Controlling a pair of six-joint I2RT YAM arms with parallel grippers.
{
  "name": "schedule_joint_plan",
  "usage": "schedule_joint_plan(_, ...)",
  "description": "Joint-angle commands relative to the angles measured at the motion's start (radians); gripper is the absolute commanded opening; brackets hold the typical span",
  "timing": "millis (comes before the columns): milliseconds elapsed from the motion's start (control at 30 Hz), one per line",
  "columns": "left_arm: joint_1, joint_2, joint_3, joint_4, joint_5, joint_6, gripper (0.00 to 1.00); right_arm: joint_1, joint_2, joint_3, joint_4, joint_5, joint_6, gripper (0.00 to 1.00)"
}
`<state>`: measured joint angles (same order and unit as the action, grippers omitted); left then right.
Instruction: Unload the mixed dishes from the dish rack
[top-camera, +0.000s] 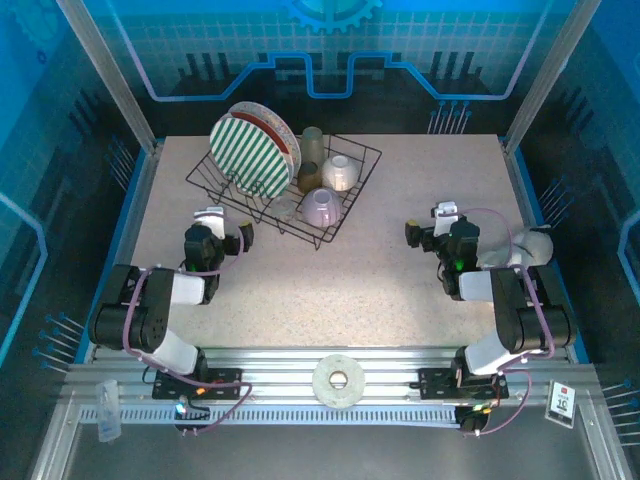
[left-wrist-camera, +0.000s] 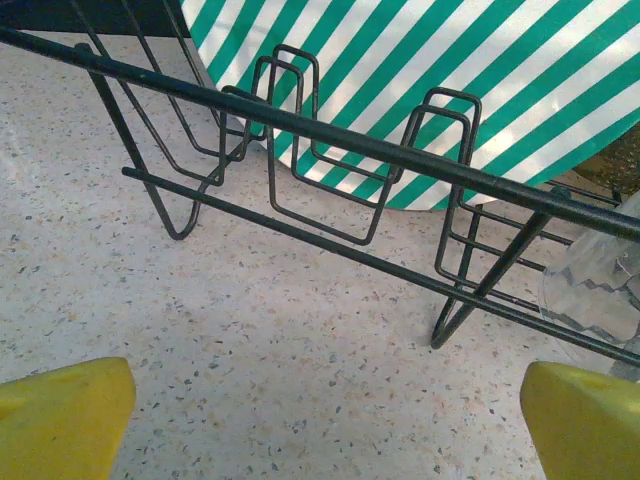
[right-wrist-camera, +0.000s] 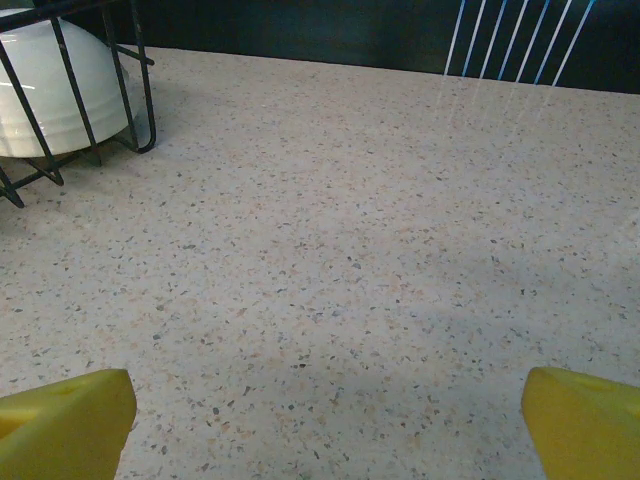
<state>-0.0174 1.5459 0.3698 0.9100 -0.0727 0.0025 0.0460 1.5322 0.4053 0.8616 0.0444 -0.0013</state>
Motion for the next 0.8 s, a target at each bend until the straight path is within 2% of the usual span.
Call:
schedule_joint_plan(0, 0.008, 0.003, 0.018, 0.0, 0.021, 0.013, 0.99, 0.009, 0.004, -0.001, 0.007, -0.008, -0.008, 1.0)
schedule_joint_plan(767, 0.028, 0.003, 0.02, -0.008, 0.049, -0.002, 1.0, 0.008, 0.004, 0.0, 0.008, -0.011, -0.009, 1.0)
